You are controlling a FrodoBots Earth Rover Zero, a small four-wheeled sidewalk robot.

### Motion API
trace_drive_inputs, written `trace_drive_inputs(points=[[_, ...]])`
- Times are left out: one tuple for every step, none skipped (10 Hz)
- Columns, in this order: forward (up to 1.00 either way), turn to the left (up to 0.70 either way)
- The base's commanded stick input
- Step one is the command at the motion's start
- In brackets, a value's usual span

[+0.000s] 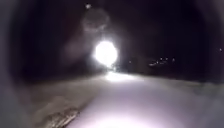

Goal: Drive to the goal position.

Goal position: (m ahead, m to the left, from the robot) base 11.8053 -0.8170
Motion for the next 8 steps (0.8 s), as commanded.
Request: trace_drive_inputs(points=[[1.0,0.0],[1.0,0.0],[1.0,0.0],[1.0,0.0],[1.0,0.0],[1.0,0.0],[1.0,0.0],[1.0,0.0]])
